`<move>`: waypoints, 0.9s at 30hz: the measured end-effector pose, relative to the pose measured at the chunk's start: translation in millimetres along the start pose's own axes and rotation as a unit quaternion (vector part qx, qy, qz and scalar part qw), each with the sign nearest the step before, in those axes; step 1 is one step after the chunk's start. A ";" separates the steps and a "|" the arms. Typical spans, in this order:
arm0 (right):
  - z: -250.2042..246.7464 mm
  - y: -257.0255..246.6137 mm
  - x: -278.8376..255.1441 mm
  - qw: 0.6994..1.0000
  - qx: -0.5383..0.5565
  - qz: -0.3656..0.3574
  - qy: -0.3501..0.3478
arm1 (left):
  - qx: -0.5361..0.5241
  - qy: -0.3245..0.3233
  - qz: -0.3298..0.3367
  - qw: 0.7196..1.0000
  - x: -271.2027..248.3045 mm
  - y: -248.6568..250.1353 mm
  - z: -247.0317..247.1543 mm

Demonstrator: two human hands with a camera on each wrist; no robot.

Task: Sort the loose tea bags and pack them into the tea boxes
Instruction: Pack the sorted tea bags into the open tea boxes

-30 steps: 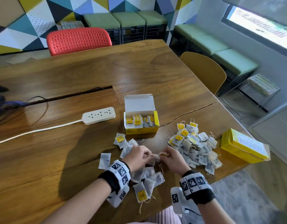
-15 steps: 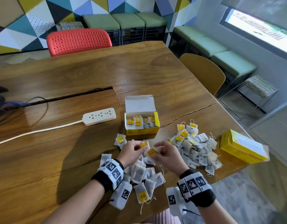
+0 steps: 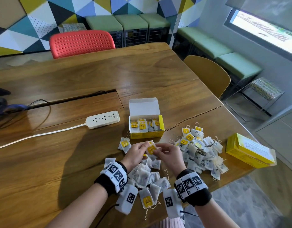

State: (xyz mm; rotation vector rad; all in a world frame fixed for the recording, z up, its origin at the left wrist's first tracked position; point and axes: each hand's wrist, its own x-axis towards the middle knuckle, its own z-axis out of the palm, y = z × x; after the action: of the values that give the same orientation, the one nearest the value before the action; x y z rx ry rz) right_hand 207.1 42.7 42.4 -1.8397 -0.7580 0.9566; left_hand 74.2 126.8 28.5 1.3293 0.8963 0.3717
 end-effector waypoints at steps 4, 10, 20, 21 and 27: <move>1.0 0.4 5.5 1.000 -0.007 0.005 0.024 | 0.018 -0.012 0.050 0.999 -2.6 5.2 -1.6; -1.6 -13.3 11.2 0.999 0.042 0.010 0.005 | 0.004 0.057 0.065 0.996 7.0 3.7 -5.7; -18.1 -33.0 78.4 0.991 -0.039 -0.007 0.129 | 0.183 0.146 0.101 0.967 63.6 54.2 -10.7; -18.4 -34.6 84.7 0.988 -0.074 -0.013 0.137 | 0.215 0.146 0.096 0.961 72.0 58.5 -12.0; -10.0 -42.0 103.0 0.970 -0.216 0.015 0.108 | 0.268 0.174 0.023 0.947 106.7 57.3 -9.9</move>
State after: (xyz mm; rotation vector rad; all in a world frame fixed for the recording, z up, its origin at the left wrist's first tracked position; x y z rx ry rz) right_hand 263.9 138.3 52.6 -2.2947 -0.8512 0.6246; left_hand 147.9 222.0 45.4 1.8201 1.3264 0.4251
